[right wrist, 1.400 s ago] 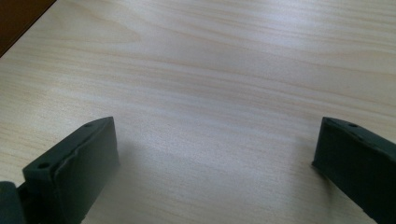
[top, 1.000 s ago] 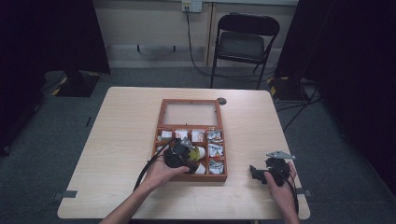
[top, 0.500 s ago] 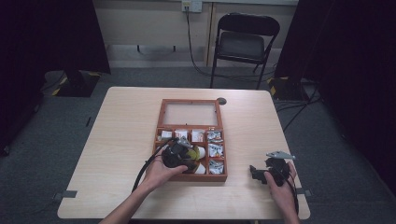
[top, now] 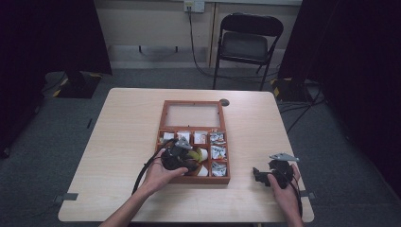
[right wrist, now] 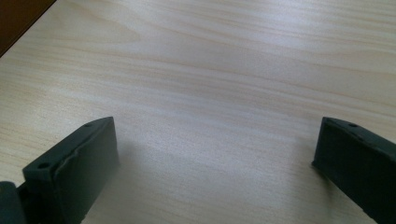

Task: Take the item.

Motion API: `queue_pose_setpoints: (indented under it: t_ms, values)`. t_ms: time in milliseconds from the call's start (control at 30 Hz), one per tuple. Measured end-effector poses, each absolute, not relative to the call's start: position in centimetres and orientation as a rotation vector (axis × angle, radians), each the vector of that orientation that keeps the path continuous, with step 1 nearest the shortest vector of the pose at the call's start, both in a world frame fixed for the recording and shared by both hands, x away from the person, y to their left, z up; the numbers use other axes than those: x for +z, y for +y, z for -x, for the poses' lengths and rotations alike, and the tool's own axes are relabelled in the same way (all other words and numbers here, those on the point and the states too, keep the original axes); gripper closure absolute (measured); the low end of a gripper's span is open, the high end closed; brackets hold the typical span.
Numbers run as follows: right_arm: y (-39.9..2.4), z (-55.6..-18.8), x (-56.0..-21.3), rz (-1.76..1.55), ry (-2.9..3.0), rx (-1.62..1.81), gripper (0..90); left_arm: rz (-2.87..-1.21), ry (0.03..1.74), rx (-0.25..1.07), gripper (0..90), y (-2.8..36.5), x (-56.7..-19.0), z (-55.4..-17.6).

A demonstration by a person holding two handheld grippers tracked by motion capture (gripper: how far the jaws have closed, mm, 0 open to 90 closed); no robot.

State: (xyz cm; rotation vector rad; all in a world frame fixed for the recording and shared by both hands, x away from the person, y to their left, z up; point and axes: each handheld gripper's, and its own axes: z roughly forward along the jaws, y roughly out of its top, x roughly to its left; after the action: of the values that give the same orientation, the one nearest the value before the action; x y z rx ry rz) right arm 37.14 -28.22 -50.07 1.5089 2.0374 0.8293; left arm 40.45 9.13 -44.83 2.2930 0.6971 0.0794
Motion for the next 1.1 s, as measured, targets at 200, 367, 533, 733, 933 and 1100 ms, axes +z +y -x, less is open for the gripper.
queue_pose_setpoints:
  t_ms: [200,367,533,733,933,1100]
  values:
    - [-28.2,-37.1,-50.1,-1.509,2.037,0.829,0.0,-2.272,0.692,0.078,55.5,9.3,-44.4,-40.4]
    - [-28.2,-37.1,-50.1,-1.509,2.038,0.83,0.0,-2.26,0.693,0.08,56.3,9.5,-44.2,-40.4]
    - [-28.2,-37.1,-50.1,-1.509,2.037,0.829,0.0,-2.248,0.694,0.077,57.0,9.8,-43.9,-40.4]
    - [-28.2,-37.1,-50.1,-1.509,2.038,0.829,0.0,-2.237,0.695,0.073,57.4,10.1,-43.6,-40.4]
    - [-28.2,-37.1,-50.1,-1.509,2.037,0.829,0.0,-2.219,0.7,0.071,57.7,10.3,-43.3,-40.3]
    - [-28.2,-37.1,-50.1,-1.509,2.038,0.83,0.0,-2.216,0.689,0.074,57.9,10.4,-43.2,-40.2]
